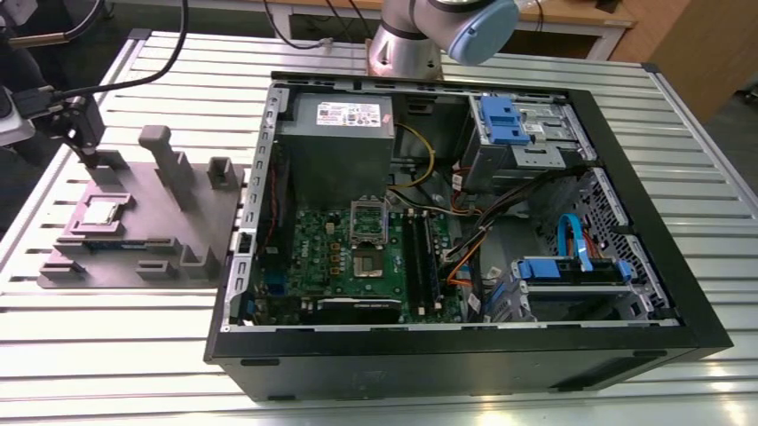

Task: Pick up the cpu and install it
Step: 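Pick up the cpu and move it towards the insertion slot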

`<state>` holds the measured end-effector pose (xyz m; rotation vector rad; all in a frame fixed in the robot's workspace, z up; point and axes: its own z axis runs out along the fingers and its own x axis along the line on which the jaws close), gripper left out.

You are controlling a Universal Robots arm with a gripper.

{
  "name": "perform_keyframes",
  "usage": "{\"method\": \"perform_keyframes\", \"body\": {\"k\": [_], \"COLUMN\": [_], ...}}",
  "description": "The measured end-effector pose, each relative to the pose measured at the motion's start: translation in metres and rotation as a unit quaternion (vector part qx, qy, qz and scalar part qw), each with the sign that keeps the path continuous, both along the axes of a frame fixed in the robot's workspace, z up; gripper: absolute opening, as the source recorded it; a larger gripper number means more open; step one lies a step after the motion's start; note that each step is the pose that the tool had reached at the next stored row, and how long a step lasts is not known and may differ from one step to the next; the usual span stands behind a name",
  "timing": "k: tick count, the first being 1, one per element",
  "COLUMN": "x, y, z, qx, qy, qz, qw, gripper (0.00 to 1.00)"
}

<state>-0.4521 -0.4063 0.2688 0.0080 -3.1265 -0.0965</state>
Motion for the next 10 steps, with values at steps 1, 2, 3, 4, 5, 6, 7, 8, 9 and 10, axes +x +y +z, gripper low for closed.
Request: {"method": "perform_keyframes", "body": {"k": [1,2,3,4,5,6,7,8,9,10], "x": [0.0000,-0.0001,0.0000,0.0000,0.0000,0.0000,0.0000,0.0000,0.0000,0.0000], "y": [0.0000,0.0000,0.0000,0.0000,0.0000,-0.0001,-0.0002,-0.0004,-0.0006,-0.0007], "z": [-0.0010,-0.0019,-0.0030,-0.0041,-0.0050,-0.0059,-0.0070,-0.0083,-0.0095,-0.0106], "qx": [-0.0013,-0.0032,-0.0039,-0.0039,-0.0039,-0.0039,-0.0039,-0.0039,-0.0039,-0.0039], "qy": [-0.0001,-0.0002,-0.0002,-0.0002,-0.0002,-0.0002,-0.0003,-0.0002,-0.0003,-0.0002], "qz": [0.000,0.000,0.000,0.000,0.000,0.001,0.002,0.003,0.004,0.005], "qw": [1.00000,0.99999,0.99999,0.99999,0.99999,0.99999,0.99999,0.99999,0.99998,0.99998], "gripper": [0.66,0.66,0.66,0.66,0.66,0.66,0.66,0.66,0.66,0.66]}}
